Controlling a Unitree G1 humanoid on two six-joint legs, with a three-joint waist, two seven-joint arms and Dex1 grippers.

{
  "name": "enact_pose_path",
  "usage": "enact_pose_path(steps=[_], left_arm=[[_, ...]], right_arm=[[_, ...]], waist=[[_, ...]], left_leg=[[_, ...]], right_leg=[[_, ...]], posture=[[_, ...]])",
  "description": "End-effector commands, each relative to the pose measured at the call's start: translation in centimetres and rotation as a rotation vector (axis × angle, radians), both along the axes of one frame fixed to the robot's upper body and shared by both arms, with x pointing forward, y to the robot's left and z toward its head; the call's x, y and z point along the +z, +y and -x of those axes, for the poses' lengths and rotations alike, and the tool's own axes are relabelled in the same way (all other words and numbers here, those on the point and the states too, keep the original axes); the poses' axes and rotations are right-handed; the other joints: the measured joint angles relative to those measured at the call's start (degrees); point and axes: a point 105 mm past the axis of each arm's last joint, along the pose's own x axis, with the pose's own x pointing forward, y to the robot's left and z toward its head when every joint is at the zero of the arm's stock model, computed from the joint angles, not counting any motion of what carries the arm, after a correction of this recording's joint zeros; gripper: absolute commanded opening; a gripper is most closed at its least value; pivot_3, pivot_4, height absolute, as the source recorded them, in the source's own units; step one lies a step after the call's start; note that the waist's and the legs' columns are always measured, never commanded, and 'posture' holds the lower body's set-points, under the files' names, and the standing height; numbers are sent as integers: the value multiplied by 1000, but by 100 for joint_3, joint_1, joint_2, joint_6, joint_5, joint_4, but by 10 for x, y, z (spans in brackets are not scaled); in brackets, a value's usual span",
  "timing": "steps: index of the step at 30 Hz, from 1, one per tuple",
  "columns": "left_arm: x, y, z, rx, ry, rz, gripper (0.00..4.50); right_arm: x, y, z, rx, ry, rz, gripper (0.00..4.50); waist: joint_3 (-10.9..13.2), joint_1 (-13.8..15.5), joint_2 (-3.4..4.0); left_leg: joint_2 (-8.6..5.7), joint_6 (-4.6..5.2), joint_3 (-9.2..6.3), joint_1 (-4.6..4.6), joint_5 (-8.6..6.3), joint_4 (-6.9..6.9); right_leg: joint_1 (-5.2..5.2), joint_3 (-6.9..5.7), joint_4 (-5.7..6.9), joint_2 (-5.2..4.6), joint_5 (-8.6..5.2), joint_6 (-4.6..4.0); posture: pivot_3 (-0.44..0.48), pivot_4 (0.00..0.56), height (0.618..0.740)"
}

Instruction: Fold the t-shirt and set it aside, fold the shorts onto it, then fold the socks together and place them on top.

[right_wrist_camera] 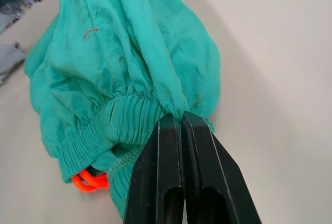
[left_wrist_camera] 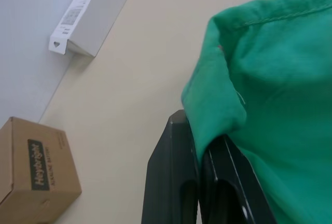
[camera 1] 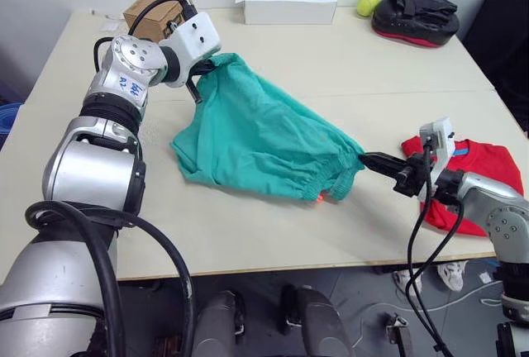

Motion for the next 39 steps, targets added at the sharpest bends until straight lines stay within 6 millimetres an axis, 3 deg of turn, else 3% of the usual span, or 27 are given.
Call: enact_pose_path(steps=[1,2,5,10,16,17,20,22,25,30,35,39], left_arm=[[-5,1,0,6,11,12,46],[-7,1,0,4,21,20,46],[-12,0,1,-3,43,31,700],[-11,9,1,17,36,51,2292],[11,37,3,81,-30,130,4276],[21,45,6,74,-48,160,4475],[37,55,15,32,-75,202,4475],[39,63,28,-62,-73,157,4475],[16,72,54,-242,-25,-23,4475],[-46,89,93,-401,85,-266,4475],[-82,85,103,-443,105,-367,4475],[-87,71,94,-439,73,-358,4475]], right_arm=[[5,3,-1,-13,-37,34,0],[5,3,-2,-17,-35,33,0],[2,3,-2,-19,-27,50,704],[9,-1,-1,-21,-49,56,2423],[34,-15,-5,-61,-137,112,4500],[43,-16,-3,-56,-177,142,4500],[59,-14,3,-30,-265,213,4500],[66,0,15,50,-352,304,4500],[62,25,35,195,-466,454,4500],[32,62,64,442,-659,704,4500],[-7,81,71,593,-808,894,4500],[-24,90,63,614,-895,966,4500]], waist=[[0,4,0],[0,4,0],[0,4,0],[0,3,0],[0,-14,0],[0,-12,0],[0,-27,1],[0,-17,0],[-2,-15,5],[-3,-31,6],[-6,58,-5],[-8,78,-7]], left_leg=[[0,1,0,0,-1,2],[-1,1,0,0,-1,3],[-1,1,1,-2,0,4],[-2,1,4,-2,-1,5],[1,2,8,1,-2,7],[2,1,8,0,-2,6],[3,0,18,-3,-2,4],[4,-1,20,-2,-3,3],[5,-5,21,2,-5,2],[8,-7,27,14,-7,5],[1,2,22,10,-6,14],[-3,7,23,14,-7,14]], right_leg=[[0,0,1,-2,0,0],[0,1,3,-4,0,0],[-4,0,10,-4,1,0],[-3,-2,7,-3,1,0],[-4,1,10,-2,1,0],[-6,1,9,-1,0,0],[-17,6,12,0,0,0],[-18,6,13,1,0,0],[-15,8,12,3,0,0],[-4,18,12,6,0,0],[1,18,14,-6,1,0],[7,18,12,-13,2,3]], posture=[[0,150,740],[0,150,740],[0,150,740],[0,150,740],[0,150,740],[0,150,740],[0,150,740],[0,150,740],[0,150,740],[0,150,740],[0,150,740],[0,150,740]])
